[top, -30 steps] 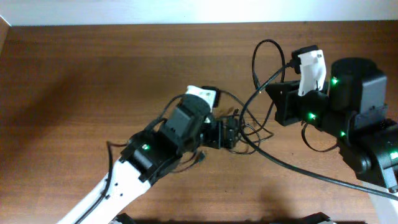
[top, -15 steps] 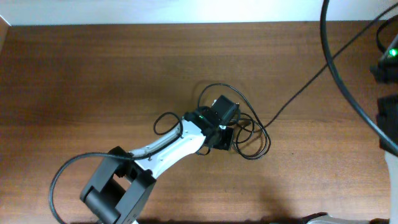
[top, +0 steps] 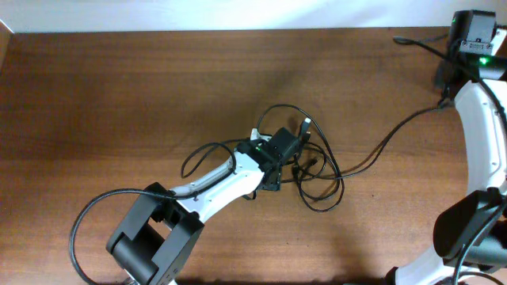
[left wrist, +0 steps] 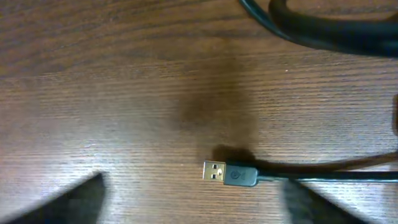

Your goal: Untangle cables

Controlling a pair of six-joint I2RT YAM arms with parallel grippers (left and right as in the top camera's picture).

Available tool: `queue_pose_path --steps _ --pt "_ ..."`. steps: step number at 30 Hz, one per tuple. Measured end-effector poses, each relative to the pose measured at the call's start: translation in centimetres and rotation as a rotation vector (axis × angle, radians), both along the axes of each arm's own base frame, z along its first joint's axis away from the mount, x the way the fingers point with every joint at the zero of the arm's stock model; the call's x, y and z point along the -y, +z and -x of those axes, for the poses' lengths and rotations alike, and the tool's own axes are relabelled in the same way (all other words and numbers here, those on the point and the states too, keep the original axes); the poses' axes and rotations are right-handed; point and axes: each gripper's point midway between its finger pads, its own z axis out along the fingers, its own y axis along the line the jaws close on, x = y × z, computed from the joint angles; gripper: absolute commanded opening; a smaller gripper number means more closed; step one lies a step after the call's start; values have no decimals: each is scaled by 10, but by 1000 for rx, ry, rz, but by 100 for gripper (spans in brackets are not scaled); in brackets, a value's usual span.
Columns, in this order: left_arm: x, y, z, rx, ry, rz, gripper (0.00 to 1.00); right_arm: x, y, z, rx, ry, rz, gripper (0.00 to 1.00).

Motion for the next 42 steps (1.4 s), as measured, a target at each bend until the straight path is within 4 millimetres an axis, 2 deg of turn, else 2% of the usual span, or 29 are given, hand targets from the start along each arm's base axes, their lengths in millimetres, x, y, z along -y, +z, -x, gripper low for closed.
queue_pose_path --steps 3,4,6,8,10,11,13,15,16,17,19,20,21,22,25,26,27,28,29,30,31,32,34,36,37,39,40,41,42 --pt "0 0 0 -2 2 2 99 -25 -23 25 -42 -66 -199 99" --pt "0 0 0 -1 2 2 99 -45 -35 32 -74 -42 -326 99" --pt "0 0 0 0 2 3 99 -99 -51 53 -172 21 -622 86" --pt "0 0 0 -1 2 2 99 -123 -56 71 -238 6 -754 78" --pt "0 0 0 0 2 3 99 -150 -77 98 -328 -104 -858 79" --pt "0 0 0 0 2 3 99 -158 -92 98 -315 -135 -874 79" --pt "0 0 0 -1 2 2 99 -184 -140 108 -358 -159 -893 79" --pt "0 0 0 -1 2 2 99 -204 -177 115 -341 -193 -904 66" --pt "0 0 0 -1 2 2 99 -208 -185 124 -357 -226 -908 61" --pt "0 0 0 -2 2 2 99 -211 -190 123 -330 -244 -915 57" --pt "0 0 0 -1 2 3 99 -217 -213 140 -344 -318 -919 52" --pt "0 0 0 -1 2 3 99 -217 -219 144 -342 -328 -920 32" --pt "0 0 0 -1 2 3 99 -217 -226 150 -345 -344 -920 8" --pt "0 0 0 -1 2 2 99 -217 -228 150 -323 -338 -924 4" --pt "0 0 0 -1 2 2 99 -217 -228 148 -311 -318 -927 4" --pt "0 0 0 -1 2 2 99 -213 -219 154 -357 -302 -913 4" --pt "0 0 0 -2 2 2 99 -209 -199 157 -409 -270 -897 4" --pt "0 0 1 -4 2 0 99 -208 -162 150 -442 -187 -886 4" --pt "0 0 1 -2 2 2 99 -208 -109 140 -439 -57 -881 4" --pt "0 0 1 -2 2 2 99 -209 -63 143 -445 67 -866 4" --pt "0 -1 1 -4 2 0 99 -209 -36 157 -490 147 -851 4" --pt "0 0 0 -2 2 2 99 -209 -23 158 -488 222 -832 4" --pt "0 0 0 -2 2 2 99 -211 -27 165 -568 335 -802 4" --pt "0 0 0 -2 2 2 99 -211 -26 162 -561 379 -795 4" --pt "0 -1 1 -2 2 1 99 -215 -18 152 -515 433 -830 4" --pt "0 0 0 -2 2 2 99 -211 26 115 -301 529 -836 4" --pt "0 0 0 -2 2 2 99 -190 49 98 -192 491 -767 4" --pt "0 0 1 -2 2 2 99 -158 69 81 -79 404 -656 4" --pt "0 0 1 -2 2 1 99 -112 91 69 45 277 -519 4"
